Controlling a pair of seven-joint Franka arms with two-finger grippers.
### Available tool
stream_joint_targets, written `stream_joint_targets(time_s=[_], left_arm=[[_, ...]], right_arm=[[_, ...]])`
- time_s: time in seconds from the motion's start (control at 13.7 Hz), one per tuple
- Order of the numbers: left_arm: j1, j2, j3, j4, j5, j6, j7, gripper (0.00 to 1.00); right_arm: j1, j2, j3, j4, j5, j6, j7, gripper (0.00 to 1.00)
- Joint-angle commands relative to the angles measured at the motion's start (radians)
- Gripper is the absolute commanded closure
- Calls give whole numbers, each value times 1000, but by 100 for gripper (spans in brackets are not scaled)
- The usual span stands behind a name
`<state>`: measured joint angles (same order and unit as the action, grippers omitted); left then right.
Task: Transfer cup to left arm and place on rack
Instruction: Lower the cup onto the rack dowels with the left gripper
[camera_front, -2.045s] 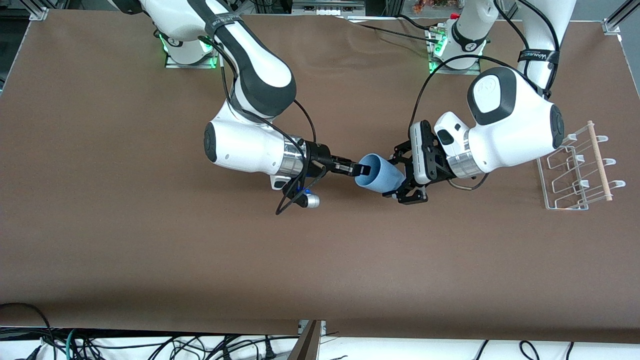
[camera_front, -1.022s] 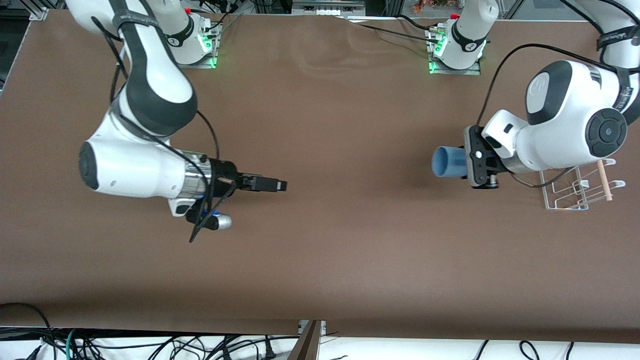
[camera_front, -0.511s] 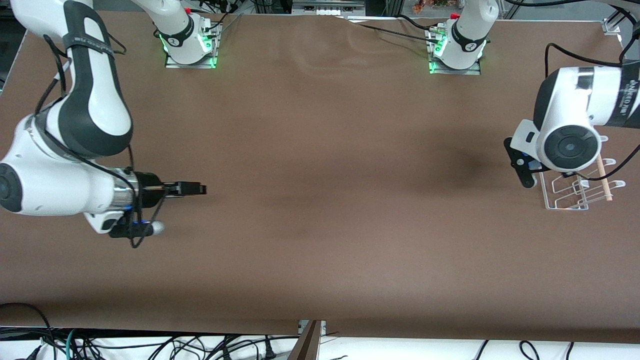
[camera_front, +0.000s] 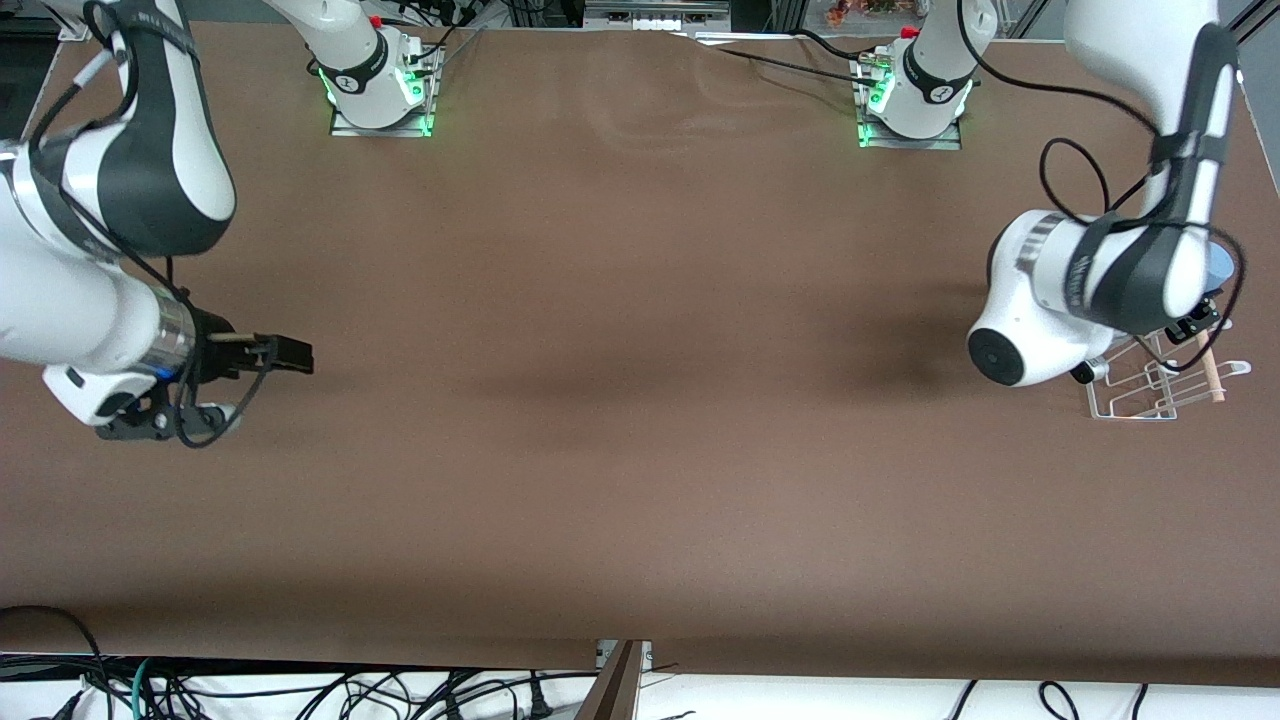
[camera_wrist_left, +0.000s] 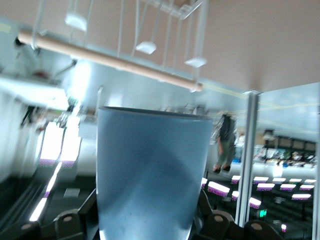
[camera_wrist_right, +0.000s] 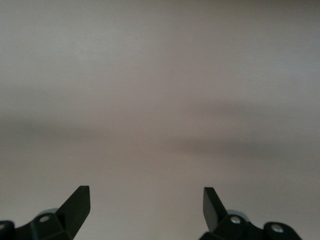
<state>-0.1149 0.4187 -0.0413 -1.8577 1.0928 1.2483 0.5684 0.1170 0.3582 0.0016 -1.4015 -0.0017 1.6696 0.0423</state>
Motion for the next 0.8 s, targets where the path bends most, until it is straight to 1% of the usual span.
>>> stream_joint_targets(time_s=[0.0,0.07,0.15,0.29,0.44,0.58,0.73], left_arm=[[14,-34,1,-156,132,57,-174,100],[50,-35,0,-182,184,87,-198,100],[72,-34,0,-187,205,129,-202,100],[96,-3,0,-193,210,198,-211,100],[87,40,0,-193,239,207,-266,100],[92,51,0,-221,251,212,-269,100],[97,52,0,-255,301,218,-277,100]], right_arm=[[-11,-169,9,-129,-108,27,-13,0],[-20,-197,9,-134,-124,35,-13,0],[-31,-221,9,-136,-124,36,-12,0],[-37,-264,9,-142,-120,18,-15,0],[-62,-286,15,-183,-120,12,-19,0],[-71,-295,44,-183,-112,-23,-7,0],[-92,-300,60,-182,-58,-42,66,0]])
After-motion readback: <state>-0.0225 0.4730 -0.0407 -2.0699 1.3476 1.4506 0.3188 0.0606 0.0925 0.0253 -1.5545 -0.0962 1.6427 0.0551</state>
